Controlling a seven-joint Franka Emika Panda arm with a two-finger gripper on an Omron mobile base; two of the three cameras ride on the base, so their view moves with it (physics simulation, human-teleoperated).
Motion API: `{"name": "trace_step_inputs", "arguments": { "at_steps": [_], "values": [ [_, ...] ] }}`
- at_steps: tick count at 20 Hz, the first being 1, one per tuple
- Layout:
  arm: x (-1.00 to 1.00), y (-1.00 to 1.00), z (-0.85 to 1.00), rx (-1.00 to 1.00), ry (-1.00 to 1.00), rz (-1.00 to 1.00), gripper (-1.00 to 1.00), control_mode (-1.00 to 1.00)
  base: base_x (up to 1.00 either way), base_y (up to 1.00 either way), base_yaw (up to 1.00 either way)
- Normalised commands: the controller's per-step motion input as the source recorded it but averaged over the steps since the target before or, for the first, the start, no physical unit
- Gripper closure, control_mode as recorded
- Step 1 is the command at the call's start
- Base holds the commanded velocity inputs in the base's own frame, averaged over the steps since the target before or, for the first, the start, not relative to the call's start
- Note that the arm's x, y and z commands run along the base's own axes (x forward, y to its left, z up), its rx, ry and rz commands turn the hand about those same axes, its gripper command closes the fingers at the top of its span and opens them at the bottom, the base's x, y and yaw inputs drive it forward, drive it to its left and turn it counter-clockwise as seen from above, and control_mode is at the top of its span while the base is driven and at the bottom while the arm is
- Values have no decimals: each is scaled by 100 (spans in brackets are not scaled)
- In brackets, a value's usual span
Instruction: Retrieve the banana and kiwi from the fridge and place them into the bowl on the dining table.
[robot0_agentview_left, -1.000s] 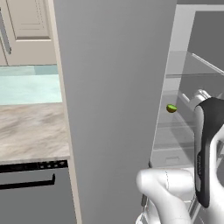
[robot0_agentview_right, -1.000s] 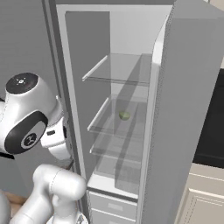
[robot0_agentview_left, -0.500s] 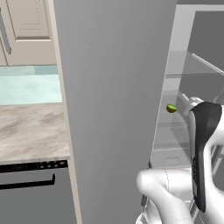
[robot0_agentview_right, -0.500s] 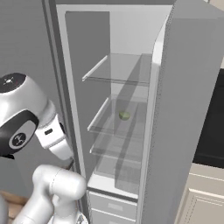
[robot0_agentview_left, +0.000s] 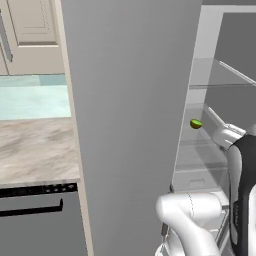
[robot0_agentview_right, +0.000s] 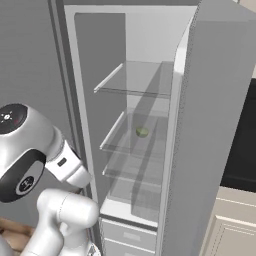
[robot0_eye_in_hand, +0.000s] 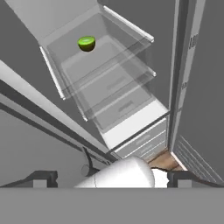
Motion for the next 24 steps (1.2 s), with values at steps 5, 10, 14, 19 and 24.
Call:
{"name": "trace_step_inputs", "arguments": {
  "at_steps": [5, 10, 14, 19, 24],
  "values": [
    [0, -5, 0, -9, -1, 19, -100, -100, 0, 0, 0],
    [0, -17, 0, -15, 1, 14, -100, -100, 0, 0, 0],
    [5, 0, -4, -18, 2, 19, -100, -100, 0, 0, 0],
    [7, 0, -23, -10, 0, 15, -100, -100, 0, 0, 0],
    [3, -12, -26, -3, 0, 10, -100, -100, 0, 0, 0]
  ]
}}
